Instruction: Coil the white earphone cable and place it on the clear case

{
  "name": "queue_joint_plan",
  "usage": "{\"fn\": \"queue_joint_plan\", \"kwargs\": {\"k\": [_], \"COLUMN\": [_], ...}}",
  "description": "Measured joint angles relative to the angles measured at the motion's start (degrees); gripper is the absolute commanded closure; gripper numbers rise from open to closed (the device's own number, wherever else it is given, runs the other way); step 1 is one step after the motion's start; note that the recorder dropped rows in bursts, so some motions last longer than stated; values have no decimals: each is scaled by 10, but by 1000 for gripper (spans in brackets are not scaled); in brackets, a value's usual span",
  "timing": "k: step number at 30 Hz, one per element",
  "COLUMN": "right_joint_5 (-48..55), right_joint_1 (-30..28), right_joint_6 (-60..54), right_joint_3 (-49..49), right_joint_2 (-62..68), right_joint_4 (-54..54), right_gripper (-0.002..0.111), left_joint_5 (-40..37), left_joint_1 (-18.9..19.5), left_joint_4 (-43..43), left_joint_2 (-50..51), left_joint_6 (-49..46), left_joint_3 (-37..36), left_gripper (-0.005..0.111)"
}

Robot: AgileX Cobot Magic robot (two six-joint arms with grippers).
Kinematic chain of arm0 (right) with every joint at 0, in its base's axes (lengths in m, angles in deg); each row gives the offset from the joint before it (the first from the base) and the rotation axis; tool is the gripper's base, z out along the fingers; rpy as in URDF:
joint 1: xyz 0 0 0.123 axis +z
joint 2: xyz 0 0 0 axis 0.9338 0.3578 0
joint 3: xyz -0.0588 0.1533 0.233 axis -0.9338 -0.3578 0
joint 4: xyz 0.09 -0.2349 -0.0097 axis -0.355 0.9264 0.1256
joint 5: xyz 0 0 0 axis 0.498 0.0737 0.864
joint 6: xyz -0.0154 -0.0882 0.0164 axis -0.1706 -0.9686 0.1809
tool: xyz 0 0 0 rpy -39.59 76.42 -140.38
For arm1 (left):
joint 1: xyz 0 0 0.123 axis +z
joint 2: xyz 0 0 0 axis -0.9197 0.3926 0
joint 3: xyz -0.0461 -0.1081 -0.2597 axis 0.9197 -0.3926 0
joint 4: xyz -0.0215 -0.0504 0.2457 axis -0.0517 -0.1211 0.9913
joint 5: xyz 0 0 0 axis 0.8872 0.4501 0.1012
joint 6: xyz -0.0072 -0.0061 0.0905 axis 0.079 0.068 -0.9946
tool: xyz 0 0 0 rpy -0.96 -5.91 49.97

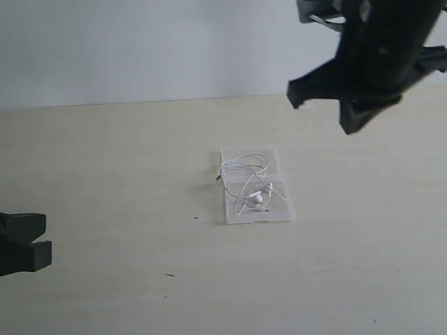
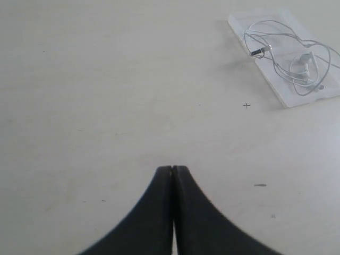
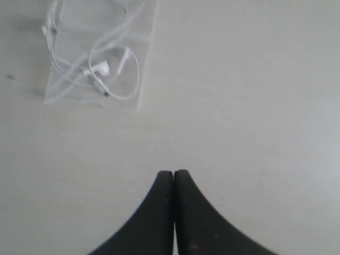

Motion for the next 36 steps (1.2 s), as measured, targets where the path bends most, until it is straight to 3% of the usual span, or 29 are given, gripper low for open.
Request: {"fn": "queue_joint_plan", "kwargs": {"k": [6,23,30,36], "right_joint_5": [4,-8,-179,-325], "right_joint_1": [0,0,0,0], "right_joint_6": [0,0,0,1], "right_joint_3": [-119,-128,-141,-230], "right_joint_2": [-147,-254,-408,-598], "right_joint_4": [18,18,16,16], "right_gripper": [108,108,108,108], "left_joint_5": [0,0,0,0], "left_joint_1": [0,0,0,0], "left_joint_4": [0,0,0,0], "left_joint_2": [0,0,0,0], "left_joint_6": [0,0,0,0], "left_joint_3": [0,0,0,0], "left_gripper": [107,107,107,107]}}
